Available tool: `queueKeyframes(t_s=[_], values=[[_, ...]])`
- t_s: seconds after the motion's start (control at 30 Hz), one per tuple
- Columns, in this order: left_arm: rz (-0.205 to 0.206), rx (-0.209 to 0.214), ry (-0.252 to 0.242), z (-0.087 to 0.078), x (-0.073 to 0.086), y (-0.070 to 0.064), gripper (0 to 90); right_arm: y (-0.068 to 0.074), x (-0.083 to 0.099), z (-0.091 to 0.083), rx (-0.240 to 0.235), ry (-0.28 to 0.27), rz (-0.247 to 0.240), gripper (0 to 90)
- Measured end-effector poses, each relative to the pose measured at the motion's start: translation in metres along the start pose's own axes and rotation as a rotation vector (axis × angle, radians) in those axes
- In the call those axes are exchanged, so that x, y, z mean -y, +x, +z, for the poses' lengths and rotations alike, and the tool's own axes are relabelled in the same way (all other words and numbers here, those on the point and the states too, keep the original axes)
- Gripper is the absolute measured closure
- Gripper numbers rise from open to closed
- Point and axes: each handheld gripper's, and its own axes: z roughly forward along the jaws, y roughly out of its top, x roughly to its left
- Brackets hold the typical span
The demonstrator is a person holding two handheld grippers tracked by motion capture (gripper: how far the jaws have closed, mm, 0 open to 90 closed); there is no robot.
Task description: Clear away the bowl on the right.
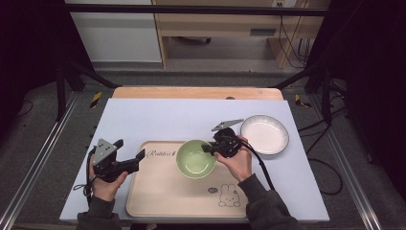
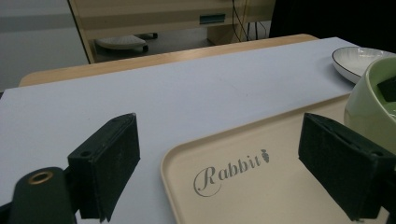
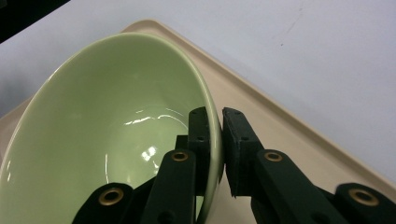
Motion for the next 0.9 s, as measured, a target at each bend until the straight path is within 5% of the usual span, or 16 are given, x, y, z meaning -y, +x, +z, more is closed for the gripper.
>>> queueKeyframes(t_s=[0.9], values=[[0.000,0.000,0.005,0.001,0.001,0.000,12.2,-0.006,0.008,0.038,0.035,0.034,0.043,82.4]])
